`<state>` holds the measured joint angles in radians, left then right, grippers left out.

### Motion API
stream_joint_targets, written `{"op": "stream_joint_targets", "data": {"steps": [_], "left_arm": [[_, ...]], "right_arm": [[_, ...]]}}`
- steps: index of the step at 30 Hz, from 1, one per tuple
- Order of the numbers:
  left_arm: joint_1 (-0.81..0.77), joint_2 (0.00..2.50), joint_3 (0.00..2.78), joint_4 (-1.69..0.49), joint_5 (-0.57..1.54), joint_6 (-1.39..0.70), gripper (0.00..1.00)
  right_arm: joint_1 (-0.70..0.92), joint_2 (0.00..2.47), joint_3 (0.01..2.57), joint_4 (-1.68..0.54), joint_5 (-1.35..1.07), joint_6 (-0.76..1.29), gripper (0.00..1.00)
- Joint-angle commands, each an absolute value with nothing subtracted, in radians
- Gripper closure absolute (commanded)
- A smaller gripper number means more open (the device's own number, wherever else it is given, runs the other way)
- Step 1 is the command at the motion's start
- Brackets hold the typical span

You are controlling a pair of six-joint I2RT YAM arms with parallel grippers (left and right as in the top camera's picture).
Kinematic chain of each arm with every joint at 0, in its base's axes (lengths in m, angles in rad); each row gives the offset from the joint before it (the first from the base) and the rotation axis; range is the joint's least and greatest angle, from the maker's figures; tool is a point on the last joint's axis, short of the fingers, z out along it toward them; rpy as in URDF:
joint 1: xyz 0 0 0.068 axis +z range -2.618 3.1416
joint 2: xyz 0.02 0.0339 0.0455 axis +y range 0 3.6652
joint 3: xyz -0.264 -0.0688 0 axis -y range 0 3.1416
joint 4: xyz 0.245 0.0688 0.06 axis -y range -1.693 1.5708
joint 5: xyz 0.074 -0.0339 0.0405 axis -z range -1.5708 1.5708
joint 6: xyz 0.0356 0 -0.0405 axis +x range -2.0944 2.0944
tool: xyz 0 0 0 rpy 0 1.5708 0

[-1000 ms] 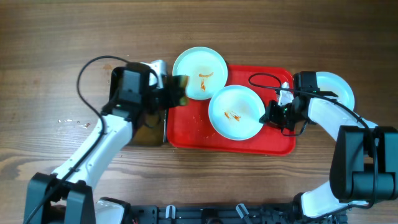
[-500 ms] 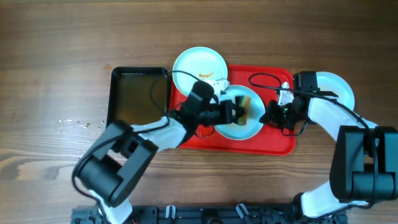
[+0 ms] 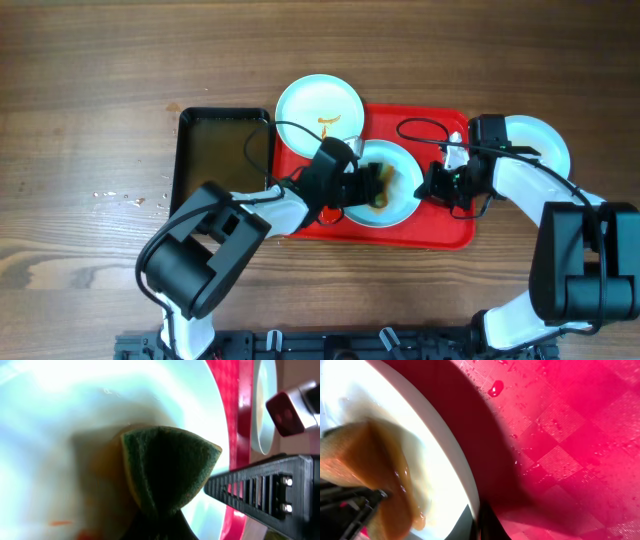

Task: Clean dirty plates on tray and stack at the side
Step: 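Wipe the held plate with the sponge in the left gripper, then put the sponge back into the water tray with the left gripper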

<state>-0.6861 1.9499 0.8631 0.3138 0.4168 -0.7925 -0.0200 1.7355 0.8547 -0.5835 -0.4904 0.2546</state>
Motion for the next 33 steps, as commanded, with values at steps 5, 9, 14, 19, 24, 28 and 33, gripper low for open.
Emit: {"op": "stream_joint_targets", "data": {"steps": [5, 9, 14, 19, 24, 28, 33], "left_arm": [[-0.622, 1.814, 0.832, 0.135, 0.315, -0.632, 0.96], [-0.622, 1.703, 0.832, 0.058, 0.324, -0.565, 0.96], [-0.559, 1.517, 0.832, -0.02, 0.256, -0.527, 0.96], [-0.357, 1.465, 0.832, -0.298, 0.104, -0.453, 0.96], [-0.266, 1.464, 0.832, -0.329, 0.083, -0.395, 0.96], [-0.255, 1.473, 0.832, -0.407, -0.107, -0.396, 0.96], [-0.255, 1.526, 0.832, -0.461, -0.107, -0.397, 0.93]], "right_arm": [[-0.03, 1.752, 0.855, -0.58, -0.426, 0.235, 0.96], [-0.03, 1.752, 0.855, -0.58, -0.426, 0.236, 0.94], [-0.03, 1.752, 0.855, -0.573, -0.427, 0.236, 0.91], [-0.03, 1.752, 0.855, -0.538, -0.427, 0.236, 0.84], [-0.03, 1.752, 0.855, -0.531, -0.427, 0.239, 0.84], [-0.03, 1.752, 0.855, -0.517, -0.427, 0.238, 0.75], [-0.03, 1.755, 0.855, -0.509, -0.426, 0.238, 0.81]]}}
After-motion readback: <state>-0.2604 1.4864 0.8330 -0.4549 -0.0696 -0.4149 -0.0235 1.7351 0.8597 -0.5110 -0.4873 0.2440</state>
